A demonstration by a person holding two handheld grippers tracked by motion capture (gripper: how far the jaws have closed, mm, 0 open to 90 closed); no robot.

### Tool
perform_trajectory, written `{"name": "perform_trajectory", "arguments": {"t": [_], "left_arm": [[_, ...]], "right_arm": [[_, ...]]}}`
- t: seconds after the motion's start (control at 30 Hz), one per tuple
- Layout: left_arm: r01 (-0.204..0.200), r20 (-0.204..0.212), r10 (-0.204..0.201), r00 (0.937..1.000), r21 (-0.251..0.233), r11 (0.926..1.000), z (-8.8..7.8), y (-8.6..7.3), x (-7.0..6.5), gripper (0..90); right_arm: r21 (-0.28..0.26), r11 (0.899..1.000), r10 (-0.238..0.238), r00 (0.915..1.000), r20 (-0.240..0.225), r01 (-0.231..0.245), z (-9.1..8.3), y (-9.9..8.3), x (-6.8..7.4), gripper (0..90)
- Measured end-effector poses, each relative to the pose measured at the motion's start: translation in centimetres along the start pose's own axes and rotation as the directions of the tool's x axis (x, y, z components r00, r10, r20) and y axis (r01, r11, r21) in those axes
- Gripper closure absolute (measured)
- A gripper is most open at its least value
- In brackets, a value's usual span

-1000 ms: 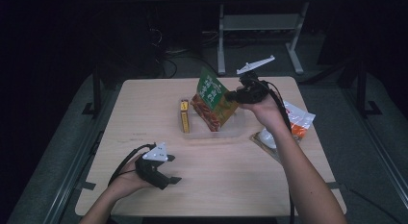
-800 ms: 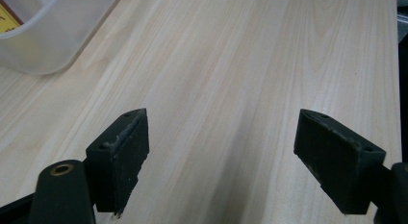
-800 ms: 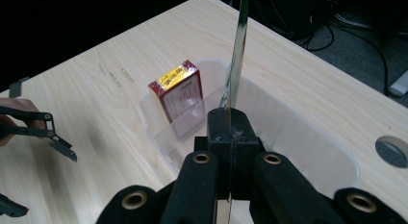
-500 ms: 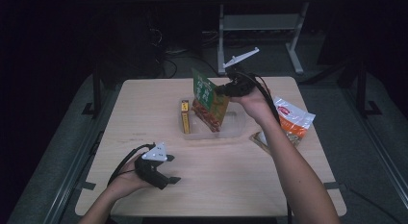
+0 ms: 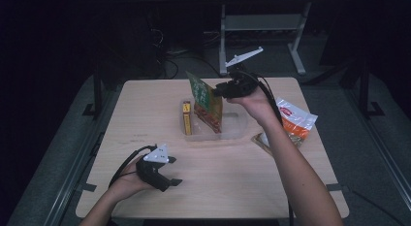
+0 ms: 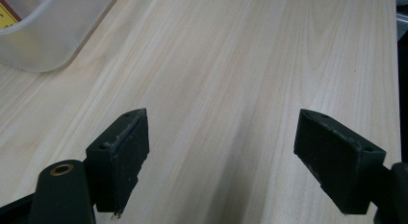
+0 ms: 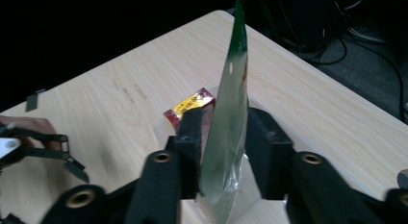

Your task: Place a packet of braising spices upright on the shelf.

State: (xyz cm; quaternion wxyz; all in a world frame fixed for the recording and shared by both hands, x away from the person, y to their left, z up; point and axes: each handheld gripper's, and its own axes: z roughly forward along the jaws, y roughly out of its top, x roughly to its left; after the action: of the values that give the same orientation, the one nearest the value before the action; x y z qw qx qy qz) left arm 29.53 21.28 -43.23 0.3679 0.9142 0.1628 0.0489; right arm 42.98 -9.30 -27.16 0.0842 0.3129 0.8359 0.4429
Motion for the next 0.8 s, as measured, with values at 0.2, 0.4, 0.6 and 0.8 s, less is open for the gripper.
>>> {"name": "perform_trajectory", "arguments": {"t": [0.2,0.4,0.6,0.8], "left_arm": [[0.022,0.011,-0.022,0.9997,0.006,0.9997,0.1,0.0,0.0,19.4],[0.023,0.012,-0.023,0.9997,0.026,0.9994,0.3,0.0,-0.1,18.5],[0.042,0.019,-0.042,0.999,0.01,0.9991,0.2,0.0,-0.1,18.4],[0.043,0.02,-0.043,0.9989,0.008,0.999,0.2,-0.1,-0.1,18.3]], "right_arm": [[-0.014,1.0,-0.016,0.9999,0.006,0.016,-1.6,-1.2,0.5,47.8],[-0.031,0.999,-0.019,0.9994,0.029,0.02,-3.1,-3.6,0.8,41.5],[-0.026,0.999,-0.035,0.998,0.054,0.036,-3.9,-6.5,1.0,40.5],[-0.02,1.0,-0.02,0.9966,0.08,0.022,-4.4,-9.2,0.6,40.8]]}}
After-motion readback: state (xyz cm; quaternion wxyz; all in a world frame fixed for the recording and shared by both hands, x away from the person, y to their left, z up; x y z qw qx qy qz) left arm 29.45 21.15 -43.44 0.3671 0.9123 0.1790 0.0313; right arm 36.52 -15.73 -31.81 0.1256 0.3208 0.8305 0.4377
